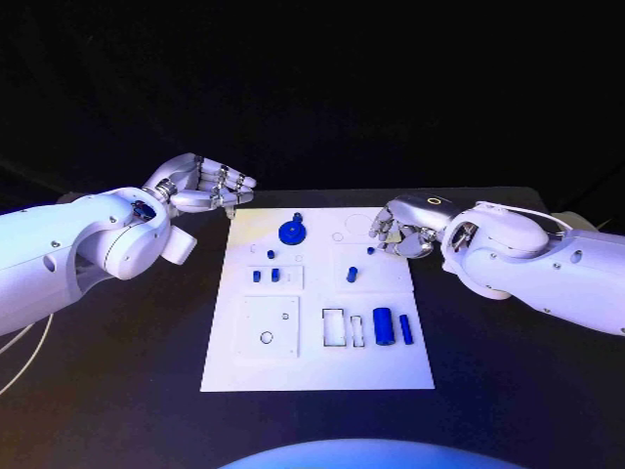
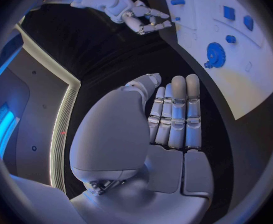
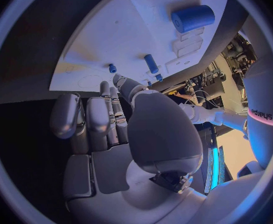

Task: Assemble the parts on the task board

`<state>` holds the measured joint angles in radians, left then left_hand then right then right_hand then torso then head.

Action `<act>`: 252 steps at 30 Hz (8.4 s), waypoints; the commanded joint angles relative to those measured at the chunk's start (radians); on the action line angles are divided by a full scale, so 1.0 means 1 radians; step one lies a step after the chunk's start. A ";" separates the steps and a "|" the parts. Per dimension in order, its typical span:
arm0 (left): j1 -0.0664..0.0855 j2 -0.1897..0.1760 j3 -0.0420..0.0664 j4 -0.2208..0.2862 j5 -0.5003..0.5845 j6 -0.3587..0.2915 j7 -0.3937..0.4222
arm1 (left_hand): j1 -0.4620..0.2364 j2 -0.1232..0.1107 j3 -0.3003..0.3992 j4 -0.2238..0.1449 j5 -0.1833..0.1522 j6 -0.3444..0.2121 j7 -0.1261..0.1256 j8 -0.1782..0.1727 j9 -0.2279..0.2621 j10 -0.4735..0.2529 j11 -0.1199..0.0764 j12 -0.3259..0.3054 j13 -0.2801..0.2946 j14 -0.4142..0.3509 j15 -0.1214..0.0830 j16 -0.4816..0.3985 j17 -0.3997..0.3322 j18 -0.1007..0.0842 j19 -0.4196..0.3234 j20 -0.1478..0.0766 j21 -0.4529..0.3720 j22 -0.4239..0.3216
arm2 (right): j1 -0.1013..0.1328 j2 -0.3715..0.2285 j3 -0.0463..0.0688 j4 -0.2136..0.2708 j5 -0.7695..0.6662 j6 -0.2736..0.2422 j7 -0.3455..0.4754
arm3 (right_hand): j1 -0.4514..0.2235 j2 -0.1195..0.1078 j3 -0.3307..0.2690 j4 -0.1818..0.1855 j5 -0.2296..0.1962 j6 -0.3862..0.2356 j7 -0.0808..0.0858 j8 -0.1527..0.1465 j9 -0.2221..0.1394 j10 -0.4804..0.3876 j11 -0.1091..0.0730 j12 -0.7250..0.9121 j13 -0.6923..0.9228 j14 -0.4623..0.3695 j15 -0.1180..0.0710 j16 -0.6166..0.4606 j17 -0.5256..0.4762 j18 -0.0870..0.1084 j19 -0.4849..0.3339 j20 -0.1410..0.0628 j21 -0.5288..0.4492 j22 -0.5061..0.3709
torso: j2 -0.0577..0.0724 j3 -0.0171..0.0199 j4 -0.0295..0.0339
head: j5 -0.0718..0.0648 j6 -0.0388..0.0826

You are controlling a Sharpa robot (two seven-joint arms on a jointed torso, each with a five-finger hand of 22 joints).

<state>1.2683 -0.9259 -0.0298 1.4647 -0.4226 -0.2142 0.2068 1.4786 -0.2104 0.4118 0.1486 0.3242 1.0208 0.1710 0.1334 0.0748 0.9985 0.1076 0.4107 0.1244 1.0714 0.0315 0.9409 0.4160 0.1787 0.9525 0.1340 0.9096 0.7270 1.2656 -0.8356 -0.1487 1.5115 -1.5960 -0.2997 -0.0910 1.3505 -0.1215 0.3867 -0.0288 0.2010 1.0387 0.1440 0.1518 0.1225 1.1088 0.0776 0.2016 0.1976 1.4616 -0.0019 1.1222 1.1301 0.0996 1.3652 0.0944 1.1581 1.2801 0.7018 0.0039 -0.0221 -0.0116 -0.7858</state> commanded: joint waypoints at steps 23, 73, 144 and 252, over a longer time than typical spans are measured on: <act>0.001 -0.014 0.000 0.069 0.281 -0.023 0.085 | -0.007 0.007 0.004 0.002 -0.003 0.001 0.005 0.002 -0.003 0.006 0.002 0.002 -0.004 0.007 0.002 -0.014 -0.007 0.007 0.003 -0.008 -0.010 -0.005 | -0.039 0.076 0.000 -0.055 -0.182 0.057 -0.084 | -0.019 -0.004 0.021 0.000 -0.007 0.024 0.005 -0.015 -0.005 0.029 0.003 -0.021 -0.027 0.045 -0.001 0.050 0.035 -0.020 0.036 0.003 0.066 0.050 | 0.001 0.0025 -0.0010 | 0.004 -0.004; 0.001 -0.014 0.000 0.054 0.286 -0.029 0.053 | -0.007 0.007 0.006 -0.002 -0.003 -0.015 0.013 -0.005 -0.006 -0.009 0.009 -0.005 -0.011 0.005 0.007 -0.024 -0.014 0.006 0.006 -0.006 -0.019 -0.011 | -0.026 -0.019 0.031 0.159 -0.155 -0.140 -0.082 | -0.006 0.034 0.087 -0.032 -0.041 0.096 -0.016 -0.008 0.006 0.108 -0.021 -0.033 -0.038 0.052 -0.021 0.119 0.082 -0.043 0.087 -0.012 0.176 0.135 | 0.000 0.0010 -0.0028 | 0.047 -0.008; 0.002 0.054 -0.001 0.052 0.297 -0.028 0.034 | -0.012 0.007 0.004 -0.001 -0.004 -0.023 0.016 -0.008 -0.007 -0.015 0.012 -0.006 -0.014 0.002 0.010 -0.029 -0.018 0.006 0.004 -0.004 -0.025 -0.015 | -0.192 0.254 0.003 0.084 -0.144 -0.067 -0.069 | -0.032 0.031 0.085 -0.023 -0.045 0.090 -0.014 -0.017 0.006 0.105 -0.017 -0.046 -0.039 0.053 -0.018 0.131 0.089 -0.043 0.086 -0.010 0.177 0.139 | 0.001 -0.0020 0.0036 | 0.218 -0.076; 0.002 0.055 -0.001 0.047 0.296 -0.008 0.010 | -0.019 0.006 -0.002 0.002 -0.004 -0.032 0.018 -0.011 -0.007 -0.026 0.015 -0.007 -0.018 0.002 0.013 -0.032 -0.021 0.006 0.006 -0.001 -0.033 -0.020 | -0.114 0.269 -0.019 0.211 -0.493 0.184 -0.278 | -0.094 0.014 0.056 0.019 -0.064 0.105 -0.028 -0.021 0.010 0.128 -0.025 -0.056 -0.034 0.054 -0.023 0.159 0.108 -0.049 0.100 -0.012 0.206 0.163 | 0.001 -0.0025 0.0028 | 0.244 -0.087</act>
<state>1.2694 -0.8728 -0.0313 1.5097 -0.1293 -0.2411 0.2129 1.4707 -0.2025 0.4117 0.1485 0.3242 0.9965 0.1870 0.1256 0.0694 0.9765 0.1218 0.4063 0.1085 1.0738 0.0365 0.9137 0.3963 0.1786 0.9562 0.1304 0.8808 0.7080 1.1527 -0.5680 -0.1679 1.7236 -2.0919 -0.1150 -0.3769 1.2674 -0.1094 0.4429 -0.0161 0.1390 1.1369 0.1164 0.1290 0.1312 1.2283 0.0511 0.1494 0.1624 1.4648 -0.0198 1.2774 1.2369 0.0610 1.4559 0.0821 1.3611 1.3081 0.7020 0.0016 -0.0194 0.2312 -0.8727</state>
